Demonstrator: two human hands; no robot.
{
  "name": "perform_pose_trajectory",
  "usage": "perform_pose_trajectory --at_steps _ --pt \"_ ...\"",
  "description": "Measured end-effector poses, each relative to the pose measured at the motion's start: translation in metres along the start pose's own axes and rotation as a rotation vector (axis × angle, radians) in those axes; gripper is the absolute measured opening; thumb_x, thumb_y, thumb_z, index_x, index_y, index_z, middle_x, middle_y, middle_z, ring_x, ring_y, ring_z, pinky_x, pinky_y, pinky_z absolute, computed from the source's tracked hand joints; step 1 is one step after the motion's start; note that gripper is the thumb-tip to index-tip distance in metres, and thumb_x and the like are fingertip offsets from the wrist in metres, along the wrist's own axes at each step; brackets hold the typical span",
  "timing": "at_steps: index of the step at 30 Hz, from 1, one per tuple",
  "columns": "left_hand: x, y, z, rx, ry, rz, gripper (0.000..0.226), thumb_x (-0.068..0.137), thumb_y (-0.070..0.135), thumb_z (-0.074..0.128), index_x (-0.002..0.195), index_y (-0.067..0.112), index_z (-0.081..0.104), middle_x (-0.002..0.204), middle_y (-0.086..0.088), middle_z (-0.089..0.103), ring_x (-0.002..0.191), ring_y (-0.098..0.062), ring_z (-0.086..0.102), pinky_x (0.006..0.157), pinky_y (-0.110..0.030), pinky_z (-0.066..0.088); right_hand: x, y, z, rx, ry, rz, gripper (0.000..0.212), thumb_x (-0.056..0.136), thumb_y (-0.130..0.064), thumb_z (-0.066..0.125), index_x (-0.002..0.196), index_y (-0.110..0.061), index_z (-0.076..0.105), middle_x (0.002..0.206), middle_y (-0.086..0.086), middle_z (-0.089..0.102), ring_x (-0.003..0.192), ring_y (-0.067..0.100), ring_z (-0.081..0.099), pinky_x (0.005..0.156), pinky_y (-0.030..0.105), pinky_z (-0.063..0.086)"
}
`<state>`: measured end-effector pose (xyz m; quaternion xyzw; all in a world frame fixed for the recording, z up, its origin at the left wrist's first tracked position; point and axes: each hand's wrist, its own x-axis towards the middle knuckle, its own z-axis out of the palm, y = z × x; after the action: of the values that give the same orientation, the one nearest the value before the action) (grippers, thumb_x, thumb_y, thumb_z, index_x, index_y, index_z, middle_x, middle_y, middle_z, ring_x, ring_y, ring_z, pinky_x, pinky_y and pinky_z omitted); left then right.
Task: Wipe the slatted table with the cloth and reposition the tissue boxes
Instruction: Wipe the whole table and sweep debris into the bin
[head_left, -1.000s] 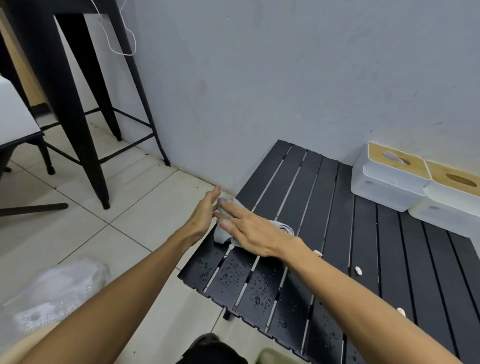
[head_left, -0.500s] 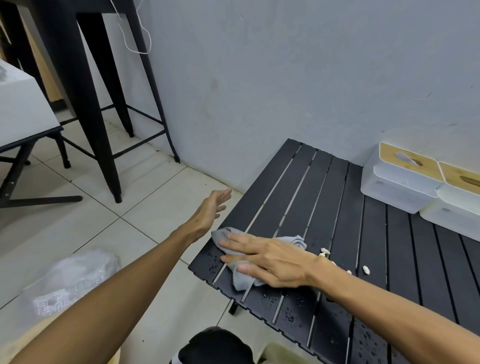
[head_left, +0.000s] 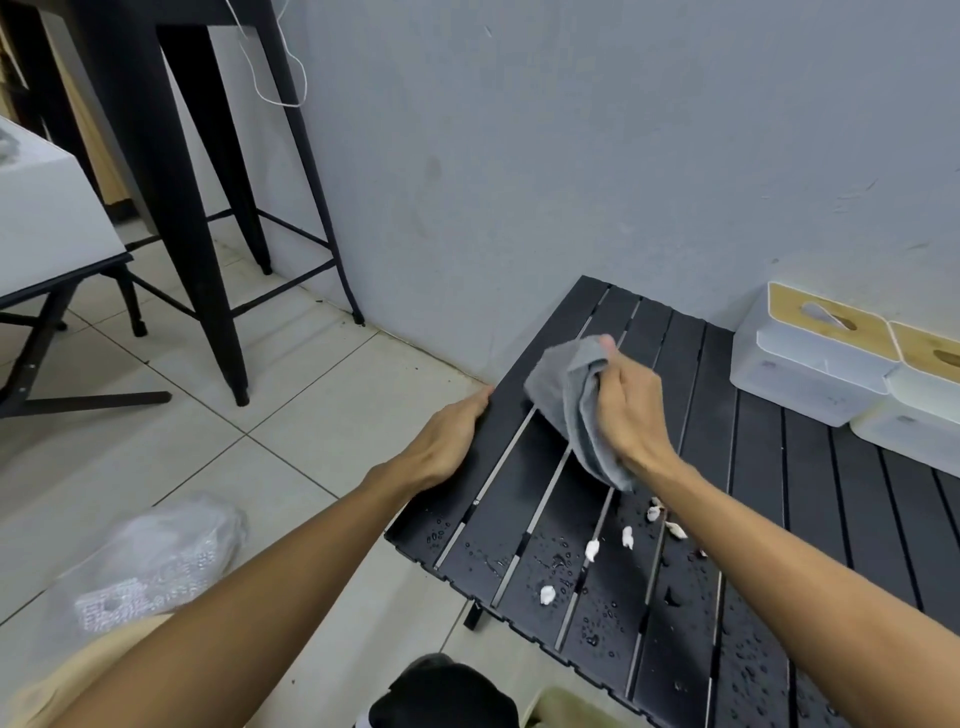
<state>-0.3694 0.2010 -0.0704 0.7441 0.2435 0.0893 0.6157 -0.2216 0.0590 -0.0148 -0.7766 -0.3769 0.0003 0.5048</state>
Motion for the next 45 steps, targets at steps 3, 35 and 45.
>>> perform_pose_trajectory --at_steps 3,35,45 --pt "0.001 -0.012 0.006 0.271 -0.026 0.064 0.056 0.099 0.044 0.018 0.153 0.034 0.026 0.160 0.019 0.020 0.146 -0.001 0.019 0.119 -0.026 0.015 0.018 0.000 0.001 -0.106 -0.021 -0.104 0.056 0.109 -0.037 0.027 0.067 -0.019 0.058 0.062 0.003 0.062 0.061 0.011 0.059 0.063 0.032 0.048" --pt "-0.031 0.000 -0.016 -0.101 0.124 -0.084 0.058 0.101 0.056 0.023 0.152 0.029 0.033 0.159 0.004 0.030 0.146 -0.017 0.026 0.119 -0.045 0.017 -0.110 -0.016 0.056 -0.648 -0.801 -0.558 0.059 0.102 -0.062 0.026 0.157 -0.041 0.022 0.169 0.001 0.002 0.155 0.026 -0.002 0.124 0.050 0.000" --pt "-0.037 -0.006 0.005 0.450 0.005 0.158 0.050 0.104 0.045 0.015 0.151 0.038 0.028 0.158 0.019 0.025 0.146 0.001 0.018 0.121 -0.029 0.014 -0.122 0.006 -0.014 -0.625 -0.926 -0.692 0.051 0.108 -0.048 0.030 0.157 -0.039 0.021 0.168 -0.005 -0.002 0.154 0.014 -0.009 0.125 0.046 0.002"
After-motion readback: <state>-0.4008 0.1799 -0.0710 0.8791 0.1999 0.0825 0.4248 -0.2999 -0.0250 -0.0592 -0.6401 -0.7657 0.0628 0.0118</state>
